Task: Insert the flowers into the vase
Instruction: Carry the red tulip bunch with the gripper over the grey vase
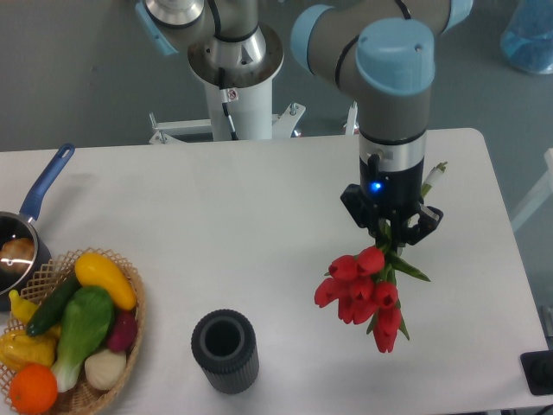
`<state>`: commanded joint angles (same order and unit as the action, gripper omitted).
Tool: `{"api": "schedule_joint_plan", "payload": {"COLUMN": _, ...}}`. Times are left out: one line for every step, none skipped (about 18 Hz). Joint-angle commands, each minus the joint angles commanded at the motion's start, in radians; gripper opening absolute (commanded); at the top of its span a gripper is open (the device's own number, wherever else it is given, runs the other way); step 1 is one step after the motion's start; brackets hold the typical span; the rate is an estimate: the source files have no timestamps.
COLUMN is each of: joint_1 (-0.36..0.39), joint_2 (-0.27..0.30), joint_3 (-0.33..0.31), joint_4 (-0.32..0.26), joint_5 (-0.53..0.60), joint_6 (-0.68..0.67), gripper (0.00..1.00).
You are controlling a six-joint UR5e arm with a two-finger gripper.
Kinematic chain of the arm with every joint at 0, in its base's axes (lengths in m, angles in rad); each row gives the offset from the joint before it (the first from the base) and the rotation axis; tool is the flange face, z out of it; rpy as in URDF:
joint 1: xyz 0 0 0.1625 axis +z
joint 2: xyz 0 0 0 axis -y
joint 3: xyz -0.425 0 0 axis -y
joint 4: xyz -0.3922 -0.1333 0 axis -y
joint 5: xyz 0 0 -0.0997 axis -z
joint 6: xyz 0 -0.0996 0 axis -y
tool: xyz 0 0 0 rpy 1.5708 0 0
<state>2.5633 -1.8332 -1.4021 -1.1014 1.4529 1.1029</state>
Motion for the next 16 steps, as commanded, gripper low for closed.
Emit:
{"api": "schedule_joint_plan", "payload": {"joint_1": 0.002, "joint_2": 0.002, "joint_3": 0.003, "joint_4": 0.002, "joint_5": -0.028, "joint_6": -0.002, "gripper": 0.00}}
{"api": "schedule_joint_plan", "payload": {"joint_1": 0.008, "joint_2": 0.002, "joint_3": 0.005, "joint_4": 0.005, "joint_5": -0.052, "joint_6": 0.000, "gripper": 0.00}}
{"api": "schedule_joint_plan", "payload": {"joint_1": 0.012, "joint_2": 0.002, "joint_3": 0.003, "joint_4": 0.008, "joint_5": -0.078, "joint_6": -0.002, "gripper": 0.00}}
{"api": "schedule_joint_plan", "payload": {"joint_1": 0.018, "joint_2": 0.003, "joint_3": 0.005, "joint_4": 0.008, "joint_5": -0.107, "joint_6": -0.002, "gripper": 0.00}}
{"api": "schedule_joint_plan", "payload": {"joint_1": 0.031, "joint_2": 0.003, "joint_3": 0.003, "joint_4": 0.008, "joint_5": -0.153, "joint_6": -0.003, "gripper": 0.00}}
{"api": "schedule_joint_plan", "payload": {"joint_1": 0.044, "joint_2": 0.005, "joint_3": 0.003, "joint_4": 0.009, "joint_5": -0.207, "joint_6": -0.014, "gripper": 0.00}}
{"api": "schedule_joint_plan", "payload": {"joint_1": 0.066, "joint_2": 0.012, "joint_3": 0.003, "joint_4": 0.011, "joint_5": -0.260, "joint_6": -0.035, "gripper": 0.00}}
{"api": "schedule_joint_plan", "payload": {"joint_1": 0.083, "joint_2": 0.018, "joint_3": 0.003, "joint_4": 0.021, "joint_5": -0.316, "joint_6": -0.050, "gripper": 0.00}}
{"api": "schedule_joint_plan", "payload": {"joint_1": 0.092, "joint_2": 0.018, "joint_3": -0.003, "joint_4": 0.055, "joint_5": -0.372, "joint_6": -0.057, "gripper": 0.00}}
{"api": "schedule_joint_plan", "payload": {"joint_1": 0.097, "joint_2": 0.018, "joint_3": -0.008, "joint_4": 0.093, "joint_5": -0.425, "joint_6": -0.063, "gripper": 0.00}}
{"api": "schedule_joint_plan", "payload": {"joint_1": 0.097, "joint_2": 0.018, "joint_3": -0.011, "joint_4": 0.124, "joint_5": -0.471, "joint_6": -0.087, "gripper": 0.00}}
{"api": "schedule_joint_plan", "payload": {"joint_1": 0.098, "joint_2": 0.018, "joint_3": -0.011, "joint_4": 0.150, "joint_5": -0.509, "joint_6": -0.122, "gripper": 0.00}}
{"api": "schedule_joint_plan", "payload": {"joint_1": 0.098, "joint_2": 0.018, "joint_3": -0.011, "joint_4": 0.178, "joint_5": -0.541, "joint_6": -0.150, "gripper": 0.00}}
{"api": "schedule_joint_plan", "payload": {"joint_1": 0.097, "joint_2": 0.018, "joint_3": -0.011, "joint_4": 0.205, "joint_5": -0.571, "joint_6": -0.176, "gripper": 0.00}}
{"api": "schedule_joint_plan", "payload": {"joint_1": 0.097, "joint_2": 0.018, "joint_3": -0.011, "joint_4": 0.224, "joint_5": -0.603, "joint_6": -0.199, "gripper": 0.00}}
{"api": "schedule_joint_plan", "payload": {"joint_1": 0.097, "joint_2": 0.017, "joint_3": -0.011, "joint_4": 0.232, "joint_5": -0.652, "joint_6": -0.218, "gripper": 0.00}}
